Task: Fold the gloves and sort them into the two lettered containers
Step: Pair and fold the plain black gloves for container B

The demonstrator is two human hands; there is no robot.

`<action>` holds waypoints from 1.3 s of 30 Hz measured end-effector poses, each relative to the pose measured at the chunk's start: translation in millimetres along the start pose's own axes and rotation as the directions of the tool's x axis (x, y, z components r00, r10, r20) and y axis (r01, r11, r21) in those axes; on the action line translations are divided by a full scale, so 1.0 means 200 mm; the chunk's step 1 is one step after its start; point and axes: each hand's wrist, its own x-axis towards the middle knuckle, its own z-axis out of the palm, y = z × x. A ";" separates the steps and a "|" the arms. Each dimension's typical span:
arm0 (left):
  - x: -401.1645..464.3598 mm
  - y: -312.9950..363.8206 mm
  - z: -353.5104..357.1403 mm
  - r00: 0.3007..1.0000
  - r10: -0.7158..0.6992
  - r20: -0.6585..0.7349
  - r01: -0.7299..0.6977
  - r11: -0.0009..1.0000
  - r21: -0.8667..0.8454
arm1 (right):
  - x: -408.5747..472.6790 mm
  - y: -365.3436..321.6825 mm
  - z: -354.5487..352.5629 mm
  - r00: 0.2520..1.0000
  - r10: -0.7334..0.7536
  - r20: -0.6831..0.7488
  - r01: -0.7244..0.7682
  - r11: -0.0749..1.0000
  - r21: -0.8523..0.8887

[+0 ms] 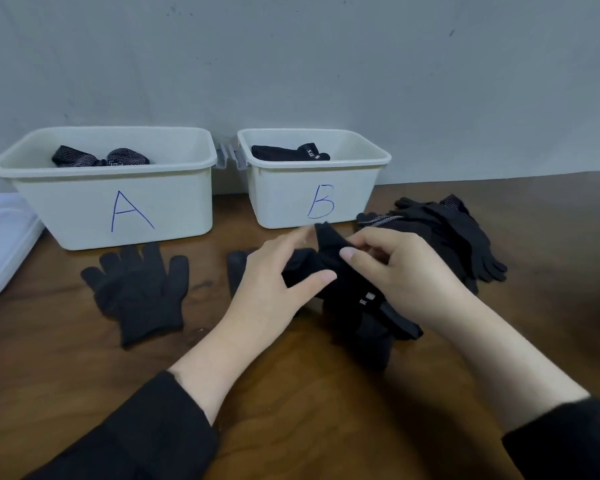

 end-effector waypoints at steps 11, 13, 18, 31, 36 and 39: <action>0.00 0.02 -0.03 0.985 -0.078 -0.154 0.071 0.996 -0.048 | -0.04 0.30 0.02 0.909 0.110 0.401 0.067 0.913 -0.402; 0.01 0.03 -0.04 0.960 -0.115 -0.256 0.089 0.990 -0.108 | -0.03 0.32 0.04 0.926 0.093 0.367 0.090 0.888 -0.451; 0.03 0.01 -0.10 0.870 -0.194 -0.453 0.121 0.975 -0.185 | -0.03 0.31 0.07 0.950 0.025 0.312 0.138 0.861 -0.490; 0.07 0.03 -0.16 0.849 -0.167 -0.502 0.109 0.984 -0.144 | 0.25 0.16 -0.35 0.971 0.215 -0.104 -0.236 0.788 -0.569; 0.09 0.02 -0.20 0.895 -0.076 -0.439 0.081 0.997 -0.006 | 0.05 -0.06 0.06 0.977 0.171 0.126 -0.191 0.966 0.172; 0.10 0.01 -0.21 0.923 -0.004 -0.384 0.056 0.991 0.123 | -0.03 -0.08 0.29 0.934 0.213 0.287 -0.326 0.839 0.436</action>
